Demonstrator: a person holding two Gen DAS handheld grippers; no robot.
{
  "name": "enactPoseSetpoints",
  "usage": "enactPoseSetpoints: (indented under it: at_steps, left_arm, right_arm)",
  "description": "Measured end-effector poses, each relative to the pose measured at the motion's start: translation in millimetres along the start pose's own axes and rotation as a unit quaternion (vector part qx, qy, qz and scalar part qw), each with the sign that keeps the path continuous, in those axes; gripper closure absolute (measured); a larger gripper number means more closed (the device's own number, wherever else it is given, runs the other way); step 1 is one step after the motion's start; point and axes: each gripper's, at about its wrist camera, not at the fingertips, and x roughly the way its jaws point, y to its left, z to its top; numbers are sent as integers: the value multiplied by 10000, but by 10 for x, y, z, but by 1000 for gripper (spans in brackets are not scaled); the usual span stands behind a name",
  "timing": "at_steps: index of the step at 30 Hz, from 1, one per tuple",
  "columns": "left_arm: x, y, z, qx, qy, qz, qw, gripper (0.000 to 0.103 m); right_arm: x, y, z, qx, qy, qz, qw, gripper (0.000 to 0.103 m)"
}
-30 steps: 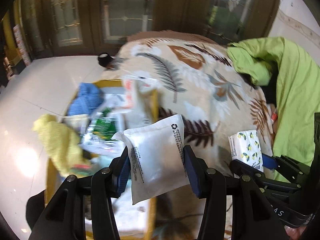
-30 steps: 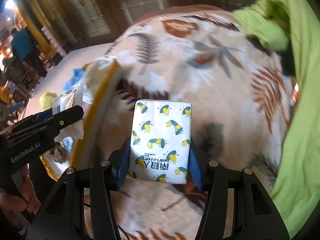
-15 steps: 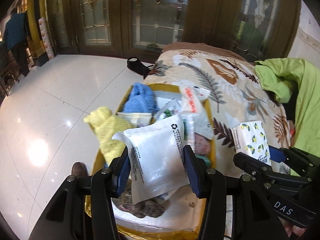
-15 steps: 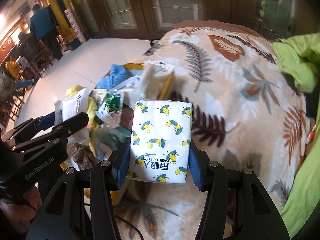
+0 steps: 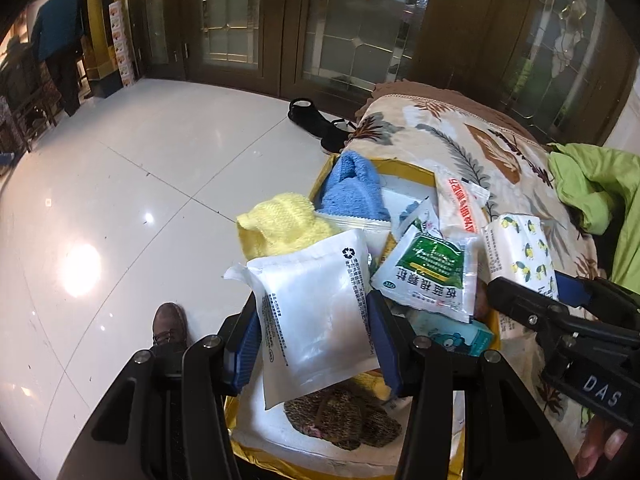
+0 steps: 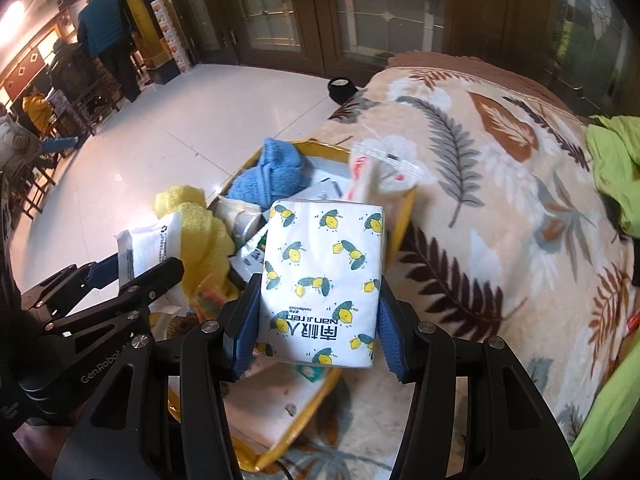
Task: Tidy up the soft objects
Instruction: 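Carry the white pouch and lemon-print tissue pack into the white box, open both grippers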
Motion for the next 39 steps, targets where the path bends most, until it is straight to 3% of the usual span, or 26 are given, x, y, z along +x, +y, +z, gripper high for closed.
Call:
enactPoseSetpoints:
  at_steps: [13, 29, 39]
  left_arm:
    - [131, -36, -13, 235, 160, -41, 9996, 52]
    - [282, -107, -80, 506, 340, -38, 9981, 50]
    - [269, -81, -126, 505, 373, 42, 9980, 49]
  right_arm:
    - [265, 84, 192, 0, 233, 232, 9995, 51]
    - [820, 100, 236, 198, 914, 501, 9944, 51]
    - [524, -25, 221, 450, 576, 959, 9927, 50]
